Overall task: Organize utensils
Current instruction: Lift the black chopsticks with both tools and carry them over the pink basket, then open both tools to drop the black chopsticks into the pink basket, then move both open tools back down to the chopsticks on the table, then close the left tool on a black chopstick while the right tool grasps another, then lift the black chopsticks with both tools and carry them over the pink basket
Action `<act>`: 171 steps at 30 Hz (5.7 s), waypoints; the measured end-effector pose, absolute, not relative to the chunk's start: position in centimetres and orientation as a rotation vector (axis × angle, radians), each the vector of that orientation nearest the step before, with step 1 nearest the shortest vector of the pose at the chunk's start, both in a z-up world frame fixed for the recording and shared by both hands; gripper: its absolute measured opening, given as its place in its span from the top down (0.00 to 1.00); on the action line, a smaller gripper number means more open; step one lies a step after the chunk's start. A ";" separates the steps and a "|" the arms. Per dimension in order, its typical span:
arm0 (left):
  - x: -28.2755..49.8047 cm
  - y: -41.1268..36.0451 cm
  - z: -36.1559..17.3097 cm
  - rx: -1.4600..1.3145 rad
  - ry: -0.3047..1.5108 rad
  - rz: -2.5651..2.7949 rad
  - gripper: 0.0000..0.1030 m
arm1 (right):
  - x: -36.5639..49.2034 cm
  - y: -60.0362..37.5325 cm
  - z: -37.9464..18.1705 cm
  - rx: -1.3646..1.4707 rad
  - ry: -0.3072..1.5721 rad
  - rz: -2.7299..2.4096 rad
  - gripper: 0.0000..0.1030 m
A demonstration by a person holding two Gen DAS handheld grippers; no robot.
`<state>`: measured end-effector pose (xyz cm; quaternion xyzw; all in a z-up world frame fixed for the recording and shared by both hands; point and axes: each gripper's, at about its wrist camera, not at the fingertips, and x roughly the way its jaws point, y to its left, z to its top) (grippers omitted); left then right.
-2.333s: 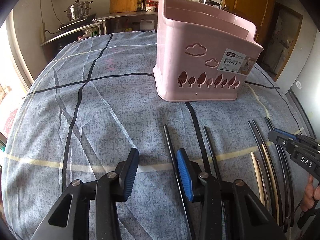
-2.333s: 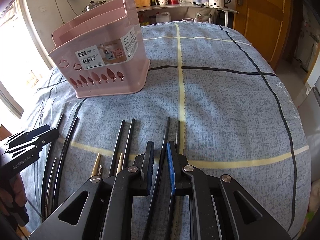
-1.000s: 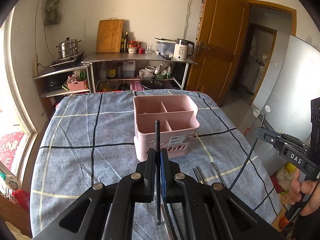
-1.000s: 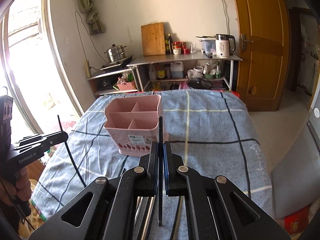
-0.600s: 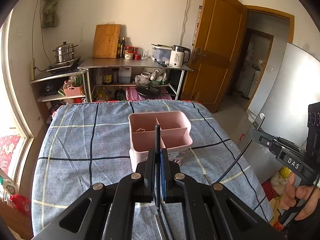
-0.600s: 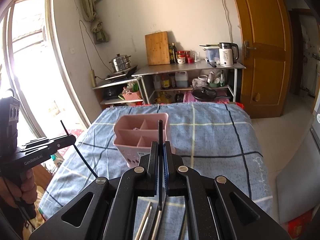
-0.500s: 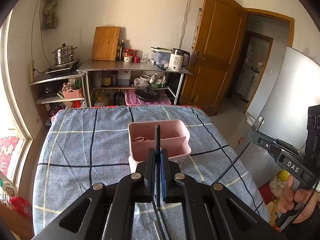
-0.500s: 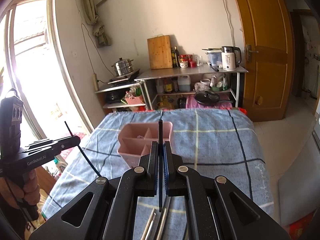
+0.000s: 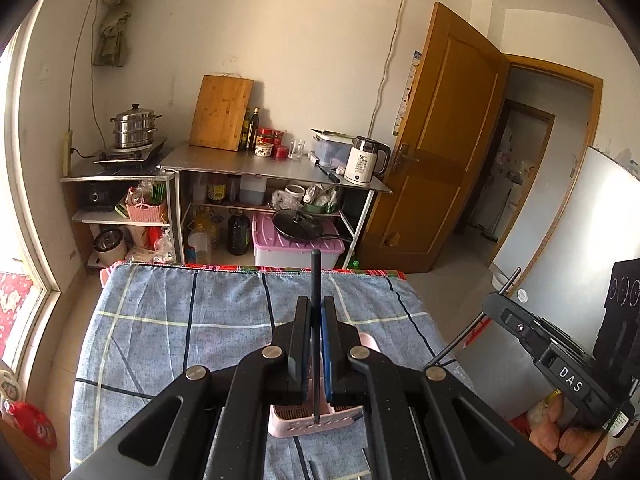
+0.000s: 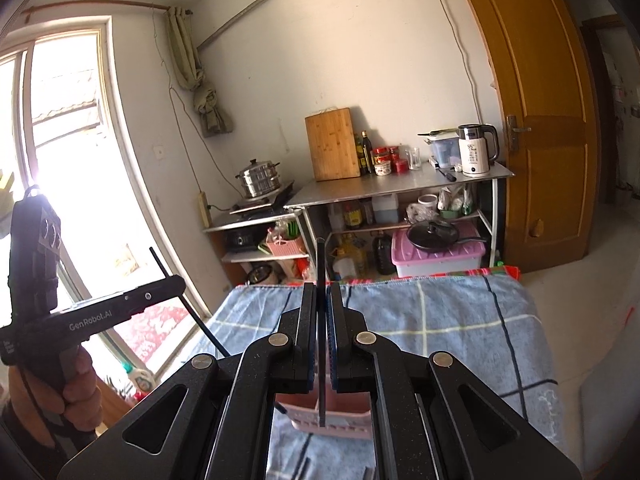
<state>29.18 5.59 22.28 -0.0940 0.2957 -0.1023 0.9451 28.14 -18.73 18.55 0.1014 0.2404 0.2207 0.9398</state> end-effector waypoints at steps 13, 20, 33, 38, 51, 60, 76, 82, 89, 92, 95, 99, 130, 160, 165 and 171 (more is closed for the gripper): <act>33.5 6.9 16.0 -0.283 0.682 -0.212 0.96 | 33.0 -15.5 14.3 0.268 0.545 0.459 0.96; 34.5 7.3 12.2 -0.307 0.740 -0.205 0.96 | 33.8 -14.5 10.6 0.276 0.631 0.479 0.96; 31.8 8.7 12.7 -0.314 0.682 -0.152 0.69 | 32.2 -15.8 11.1 0.244 0.652 0.491 0.84; 28.1 8.7 13.5 -0.285 0.635 -0.137 0.69 | 29.2 -17.1 12.2 0.202 0.613 0.484 0.81; 14.8 5.0 10.7 -0.186 0.563 -0.170 0.69 | 18.1 -20.4 10.2 0.135 0.571 0.451 0.81; 8.7 3.0 6.6 -0.162 0.601 -0.169 0.69 | 12.3 -22.0 6.9 0.118 0.615 0.430 0.81; 4.4 1.3 2.7 -0.131 0.651 -0.199 0.69 | 8.0 -24.2 2.1 0.098 0.702 0.379 0.81; 5.4 1.0 1.7 -0.126 0.670 -0.196 0.69 | 8.4 -24.2 1.5 0.085 0.705 0.365 0.81; 8.4 0.4 0.3 -0.123 0.713 -0.199 0.69 | 10.0 -24.0 0.1 0.071 0.736 0.352 0.81; 10.3 0.0 -0.6 -0.117 0.750 -0.192 0.69 | 11.4 -24.1 -0.8 0.069 0.761 0.340 0.81; 12.5 -0.4 -1.5 -0.110 0.791 -0.188 0.69 | 12.7 -24.2 -1.5 0.066 0.786 0.327 0.81; 15.7 -0.8 -2.9 -0.112 0.852 -0.184 0.69 | 14.8 -24.2 -2.6 0.055 0.827 0.310 0.81; 22.8 -3.7 -5.9 -0.032 1.005 -0.154 0.95 | 22.7 -21.6 -6.1 -0.046 1.005 0.271 0.95; 21.3 -0.2 9.8 -0.143 0.681 -0.259 0.96 | 21.0 -24.3 7.1 0.087 0.678 0.301 0.95; 20.0 0.2 9.7 -0.153 0.686 -0.259 0.96 | 20.0 -24.6 7.3 0.088 0.680 0.309 0.95; 18.2 0.1 10.0 -0.137 0.684 -0.265 0.96 | 18.1 -25.1 7.8 0.079 0.675 0.312 0.95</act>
